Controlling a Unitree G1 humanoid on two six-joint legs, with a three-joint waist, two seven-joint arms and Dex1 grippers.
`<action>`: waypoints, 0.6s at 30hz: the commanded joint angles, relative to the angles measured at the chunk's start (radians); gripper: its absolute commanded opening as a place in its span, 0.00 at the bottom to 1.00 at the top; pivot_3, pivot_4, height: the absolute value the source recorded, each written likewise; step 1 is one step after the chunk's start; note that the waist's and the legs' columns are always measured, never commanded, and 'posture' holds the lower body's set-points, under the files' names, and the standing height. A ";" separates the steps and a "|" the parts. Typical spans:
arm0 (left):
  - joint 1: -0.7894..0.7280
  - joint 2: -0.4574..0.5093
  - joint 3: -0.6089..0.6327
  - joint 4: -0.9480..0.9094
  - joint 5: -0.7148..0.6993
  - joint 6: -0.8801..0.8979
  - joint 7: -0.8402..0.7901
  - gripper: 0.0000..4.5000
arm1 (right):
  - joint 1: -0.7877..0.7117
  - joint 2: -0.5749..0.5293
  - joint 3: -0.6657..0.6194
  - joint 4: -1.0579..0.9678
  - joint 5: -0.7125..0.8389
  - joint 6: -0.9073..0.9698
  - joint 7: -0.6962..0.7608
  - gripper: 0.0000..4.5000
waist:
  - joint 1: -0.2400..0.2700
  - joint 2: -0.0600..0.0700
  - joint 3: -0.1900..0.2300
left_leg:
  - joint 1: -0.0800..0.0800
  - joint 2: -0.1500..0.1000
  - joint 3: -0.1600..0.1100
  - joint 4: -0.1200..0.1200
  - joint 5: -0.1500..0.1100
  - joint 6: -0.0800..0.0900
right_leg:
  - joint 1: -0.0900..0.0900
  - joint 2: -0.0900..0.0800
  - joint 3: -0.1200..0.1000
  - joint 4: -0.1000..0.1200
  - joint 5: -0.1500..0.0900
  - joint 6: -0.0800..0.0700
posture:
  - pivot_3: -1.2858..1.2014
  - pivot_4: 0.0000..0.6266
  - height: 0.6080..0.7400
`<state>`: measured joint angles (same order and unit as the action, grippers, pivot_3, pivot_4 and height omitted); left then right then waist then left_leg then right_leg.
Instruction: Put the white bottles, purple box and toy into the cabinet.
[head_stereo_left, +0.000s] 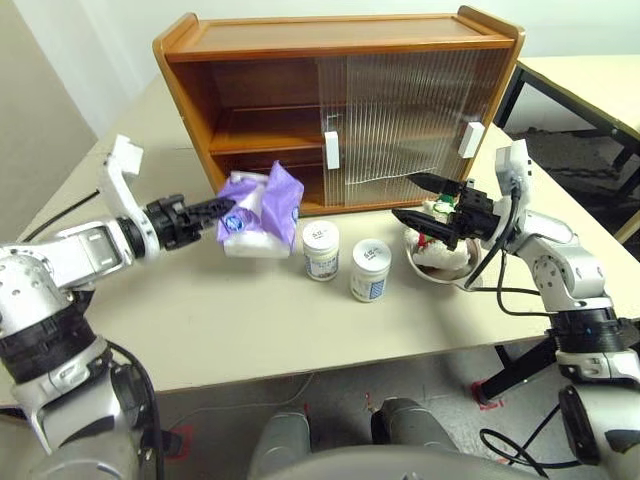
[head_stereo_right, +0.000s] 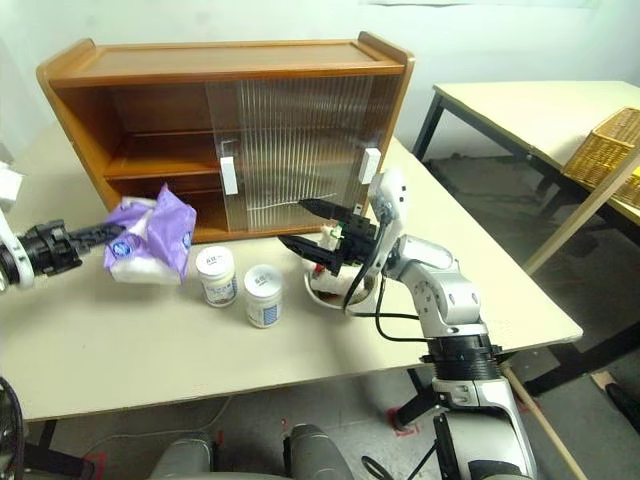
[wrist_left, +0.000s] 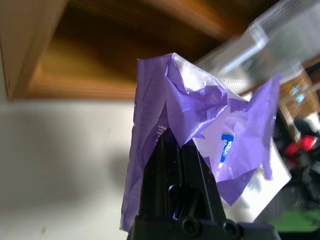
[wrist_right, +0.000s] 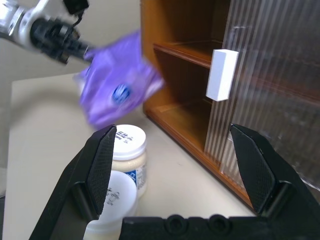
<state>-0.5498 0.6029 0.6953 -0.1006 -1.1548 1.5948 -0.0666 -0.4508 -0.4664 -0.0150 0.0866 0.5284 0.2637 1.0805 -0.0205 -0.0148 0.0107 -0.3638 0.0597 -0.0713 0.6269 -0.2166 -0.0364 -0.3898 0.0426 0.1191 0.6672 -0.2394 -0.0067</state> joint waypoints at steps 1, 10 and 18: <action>-0.072 0.020 0.011 0.070 -0.033 0.020 0.076 0.01 | -0.013 0.008 0.017 -0.010 -0.018 0.001 -0.005 1.00 | 0.000 0.000 0.000 | 0.000 0.000 0.000 0.000 0.000 0.000 | 0.000 0.000 0.000 0.000 0.000 0.000 | 0.50 0.00 1.00; -0.223 0.021 -0.029 0.165 0.010 0.020 0.189 0.01 | -0.007 0.022 0.014 -0.009 -0.026 -0.004 -0.010 1.00 | -0.001 -0.002 0.001 | 0.000 -0.001 0.001 0.001 0.000 0.001 | 0.000 0.000 0.000 0.000 0.000 0.000 | 0.50 0.00 1.00; -0.397 -0.066 0.030 0.294 0.118 -0.007 0.259 0.01 | 0.003 0.034 0.012 -0.004 -0.032 -0.013 -0.011 1.00 | -0.001 -0.005 0.003 | 0.000 -0.002 0.001 0.002 0.001 0.002 | 0.000 0.001 0.000 0.000 0.000 0.000 | 0.49 0.00 1.00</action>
<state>-0.9199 0.5475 0.7036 0.1642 -1.0700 1.5891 0.1723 -0.4502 -0.4328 -0.0118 0.0863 0.5082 0.2575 1.0705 -0.0217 -0.0201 0.0134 -0.3642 0.0579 -0.0705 0.6292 -0.2159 -0.0343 -0.3893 0.0434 0.1194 0.6670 -0.2393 -0.0067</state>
